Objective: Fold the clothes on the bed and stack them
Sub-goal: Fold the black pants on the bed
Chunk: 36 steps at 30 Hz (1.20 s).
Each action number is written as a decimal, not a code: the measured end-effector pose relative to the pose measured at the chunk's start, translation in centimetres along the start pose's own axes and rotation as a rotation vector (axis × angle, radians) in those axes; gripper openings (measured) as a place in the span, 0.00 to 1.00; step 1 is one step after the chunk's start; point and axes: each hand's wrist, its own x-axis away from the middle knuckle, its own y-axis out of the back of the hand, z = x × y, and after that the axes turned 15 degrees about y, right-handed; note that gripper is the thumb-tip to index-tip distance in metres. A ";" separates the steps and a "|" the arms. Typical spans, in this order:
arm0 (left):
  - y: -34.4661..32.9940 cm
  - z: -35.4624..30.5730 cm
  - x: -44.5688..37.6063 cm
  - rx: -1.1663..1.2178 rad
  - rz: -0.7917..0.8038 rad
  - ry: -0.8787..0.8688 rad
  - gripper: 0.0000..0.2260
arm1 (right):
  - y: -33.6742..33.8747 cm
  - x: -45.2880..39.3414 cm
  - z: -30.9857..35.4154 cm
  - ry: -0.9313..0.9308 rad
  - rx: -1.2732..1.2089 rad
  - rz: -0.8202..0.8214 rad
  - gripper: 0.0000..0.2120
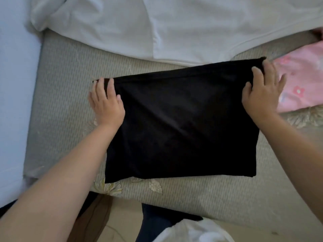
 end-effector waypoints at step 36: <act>1.2 -1.4 17.3 -0.213 0.271 -0.173 0.24 | 1.9 18.1 2.2 -0.639 -0.139 0.253 0.21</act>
